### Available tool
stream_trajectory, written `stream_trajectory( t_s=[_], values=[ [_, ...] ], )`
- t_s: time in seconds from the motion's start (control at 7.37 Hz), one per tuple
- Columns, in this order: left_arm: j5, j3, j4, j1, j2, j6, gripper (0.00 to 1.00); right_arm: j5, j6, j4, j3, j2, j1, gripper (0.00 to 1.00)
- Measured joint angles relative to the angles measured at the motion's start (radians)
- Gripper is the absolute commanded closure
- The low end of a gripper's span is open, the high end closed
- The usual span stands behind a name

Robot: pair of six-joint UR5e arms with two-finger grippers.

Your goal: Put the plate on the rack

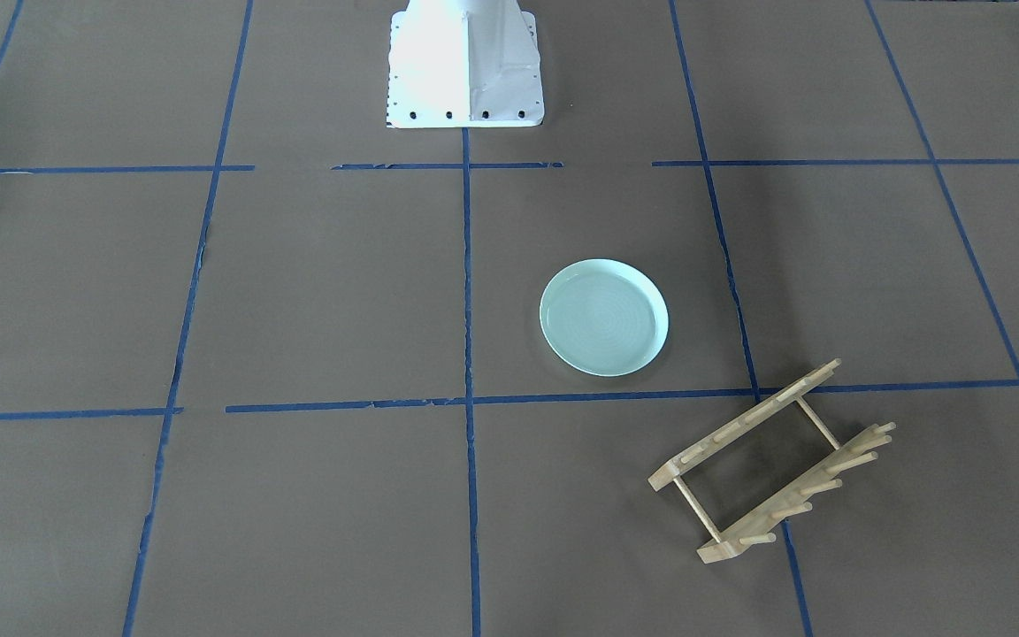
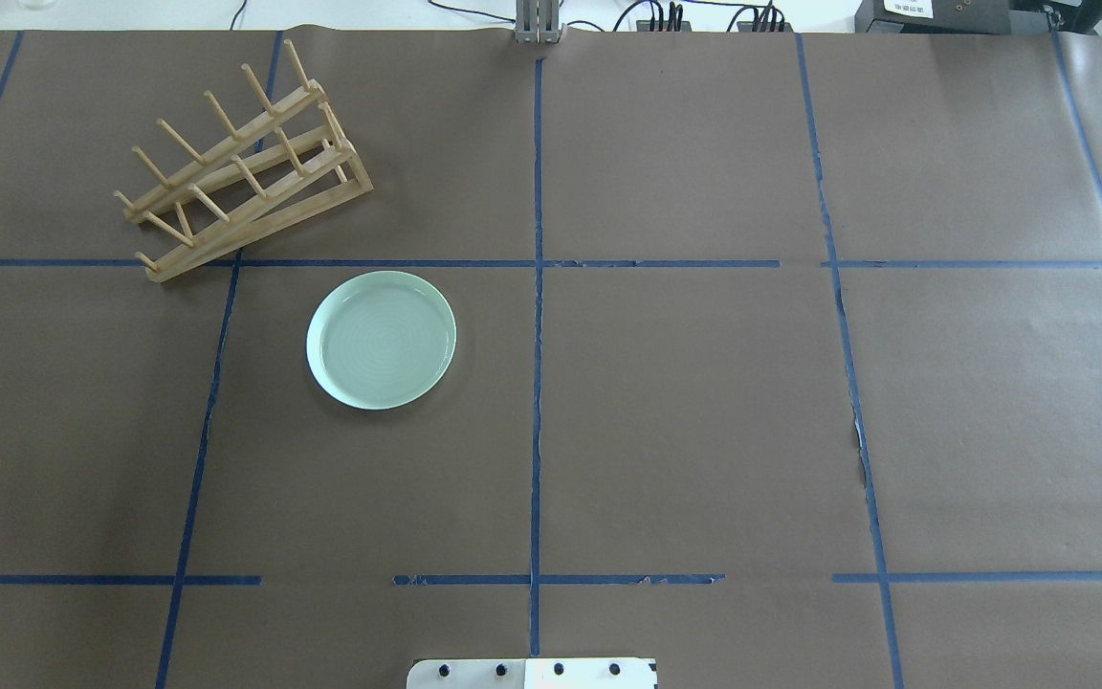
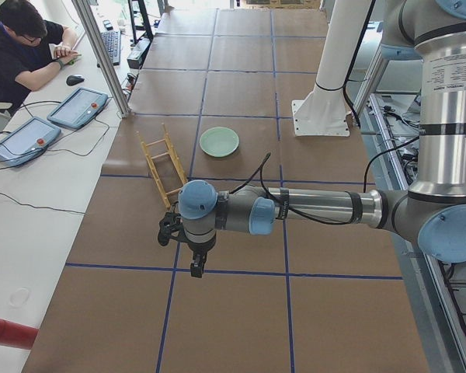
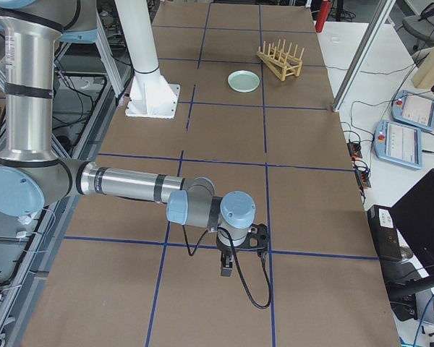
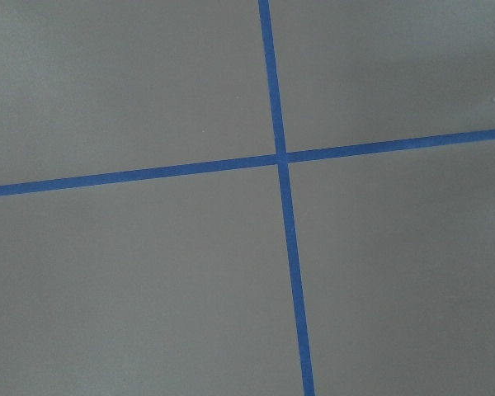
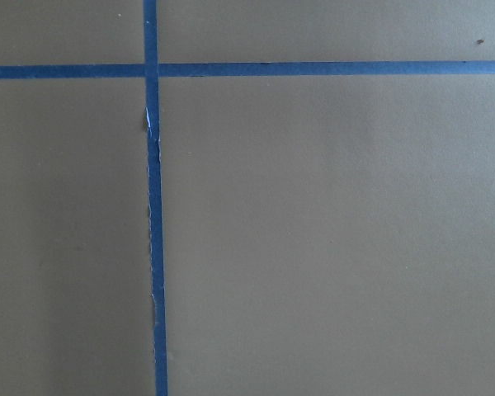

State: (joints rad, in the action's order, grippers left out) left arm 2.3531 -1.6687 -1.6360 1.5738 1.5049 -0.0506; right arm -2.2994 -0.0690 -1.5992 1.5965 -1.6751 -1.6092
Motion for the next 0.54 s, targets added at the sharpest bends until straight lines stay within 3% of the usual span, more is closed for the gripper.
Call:
stream_trajectory(
  t_s=[0.54],
  values=[
    [0.001,-0.049,0.026,0.001,0.042,0.011,0.0,0.0,0.0,0.001,0.0,0.0,0.0,0.0]
  ],
)
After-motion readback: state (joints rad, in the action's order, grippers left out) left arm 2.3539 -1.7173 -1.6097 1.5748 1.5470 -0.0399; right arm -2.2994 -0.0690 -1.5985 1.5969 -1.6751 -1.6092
